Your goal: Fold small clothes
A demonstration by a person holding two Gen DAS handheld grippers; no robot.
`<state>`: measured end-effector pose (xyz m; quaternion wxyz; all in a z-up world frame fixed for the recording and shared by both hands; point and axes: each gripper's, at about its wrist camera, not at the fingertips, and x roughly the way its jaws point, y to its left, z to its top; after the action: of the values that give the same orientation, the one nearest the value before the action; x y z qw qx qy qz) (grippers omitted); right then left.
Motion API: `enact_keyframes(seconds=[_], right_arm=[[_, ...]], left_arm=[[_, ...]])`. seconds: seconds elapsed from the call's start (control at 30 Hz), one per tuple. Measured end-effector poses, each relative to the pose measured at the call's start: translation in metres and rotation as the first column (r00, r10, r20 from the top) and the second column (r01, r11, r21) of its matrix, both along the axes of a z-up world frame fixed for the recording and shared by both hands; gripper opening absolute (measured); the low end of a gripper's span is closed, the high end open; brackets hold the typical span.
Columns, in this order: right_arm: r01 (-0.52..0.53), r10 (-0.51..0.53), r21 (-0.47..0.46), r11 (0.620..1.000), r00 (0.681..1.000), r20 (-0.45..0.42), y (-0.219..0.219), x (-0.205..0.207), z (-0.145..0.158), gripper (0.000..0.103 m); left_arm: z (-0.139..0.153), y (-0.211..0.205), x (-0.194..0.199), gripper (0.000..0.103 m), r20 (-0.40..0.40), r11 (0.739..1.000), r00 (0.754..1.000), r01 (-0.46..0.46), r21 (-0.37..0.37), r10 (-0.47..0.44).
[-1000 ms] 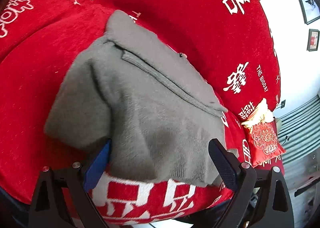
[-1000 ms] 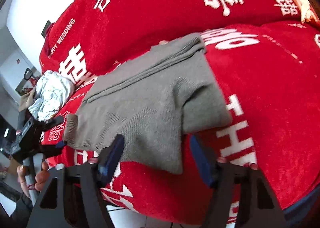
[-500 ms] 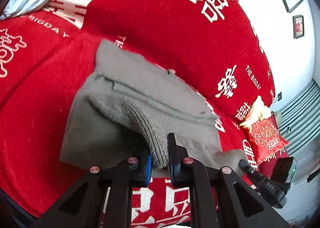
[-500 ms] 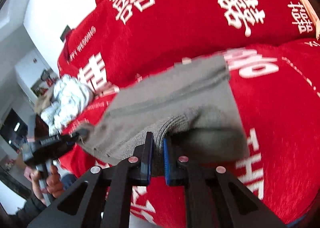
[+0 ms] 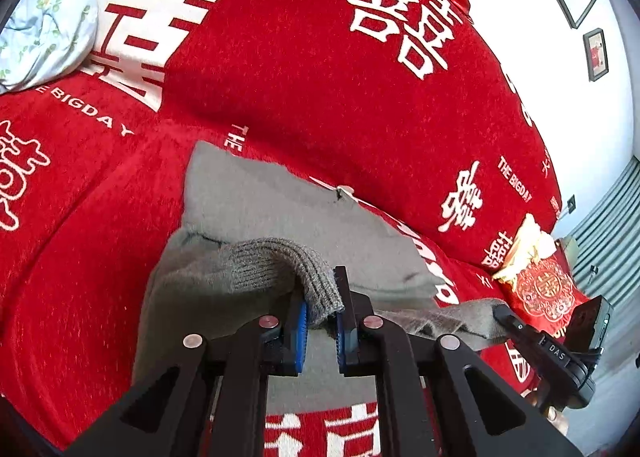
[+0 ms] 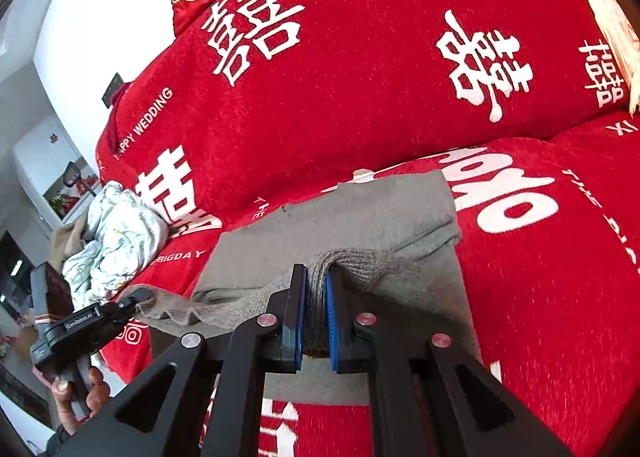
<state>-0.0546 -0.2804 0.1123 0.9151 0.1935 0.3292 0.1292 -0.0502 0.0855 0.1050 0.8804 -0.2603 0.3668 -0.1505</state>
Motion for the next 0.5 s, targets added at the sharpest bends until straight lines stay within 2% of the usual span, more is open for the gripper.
enact_keyframes(seconds=[0.13,0.3,0.5], right_arm=[[0.005,-0.005,-0.015,1.000,1.000,-0.002,0.003,0.013,0.005,0.010],[0.009,-0.009,-0.042,0.999,1.000,-0.010,0.007,0.030,0.007,0.010],[0.017,-0.018,-0.056,0.998,1.000,-0.021,0.008,0.043,0.006,0.010]], left_arm=[[-0.001,0.002,0.013,0.012,-0.022,1.000,1.000,-0.018,0.002,0.018],[0.002,-0.003,0.027,0.011,-0.013,0.999,1.000,-0.011,0.030,0.011],[0.001,-0.001,0.040,0.011,-0.018,1.000,1.000,-0.016,0.025,0.016]])
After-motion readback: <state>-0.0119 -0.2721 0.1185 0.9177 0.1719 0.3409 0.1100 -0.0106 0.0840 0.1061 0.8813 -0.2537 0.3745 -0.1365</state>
